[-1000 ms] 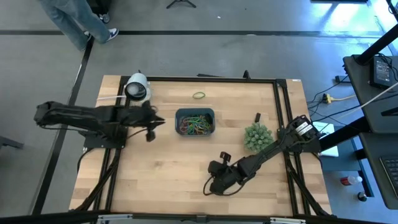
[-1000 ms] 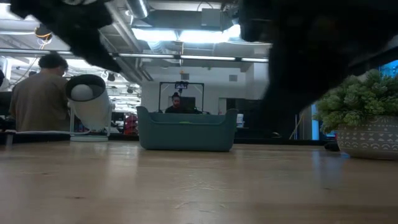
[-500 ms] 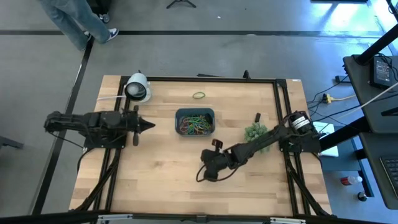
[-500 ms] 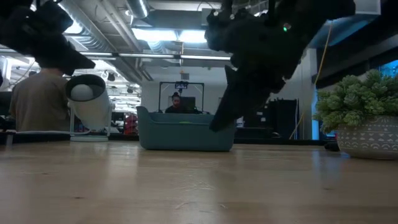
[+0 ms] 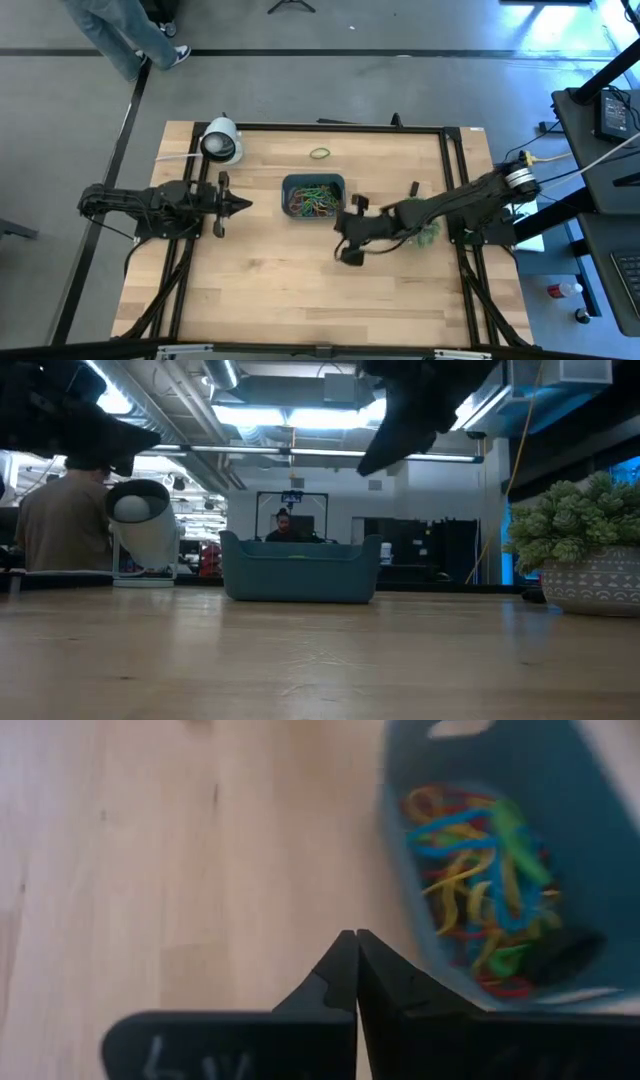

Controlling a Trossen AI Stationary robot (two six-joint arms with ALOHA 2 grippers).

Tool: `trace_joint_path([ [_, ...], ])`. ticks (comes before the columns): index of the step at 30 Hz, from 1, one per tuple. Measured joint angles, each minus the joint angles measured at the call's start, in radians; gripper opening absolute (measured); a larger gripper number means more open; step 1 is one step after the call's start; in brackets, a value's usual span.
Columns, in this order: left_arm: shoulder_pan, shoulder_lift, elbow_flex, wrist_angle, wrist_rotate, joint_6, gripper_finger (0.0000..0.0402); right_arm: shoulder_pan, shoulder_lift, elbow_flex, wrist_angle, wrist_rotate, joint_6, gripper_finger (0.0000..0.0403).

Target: Pick and place rubber bands into bin

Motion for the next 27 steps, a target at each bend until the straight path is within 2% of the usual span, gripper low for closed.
trace_joint_path([
  [5,0.0,0.005,-0.035,0.084,0.013,0.024,0.0002,-0.059,-0.198,-0.232,0.18,-0.038,-0.005,0.0002],
  [13,0.0,0.008,-0.037,0.091,0.011,0.027,0.0005,-0.168,-0.561,-0.675,0.667,-0.114,0.001,0.0002],
  [18,0.0,0.01,-0.037,0.091,0.008,0.026,0.0007,-0.16,-0.769,-0.836,0.77,-0.113,0.025,0.0002],
  [27,0.0,0.01,-0.037,0.091,0.008,0.026,0.0008,-0.104,-1.006,-1.064,1.011,-0.118,-0.156,0.0002],
])
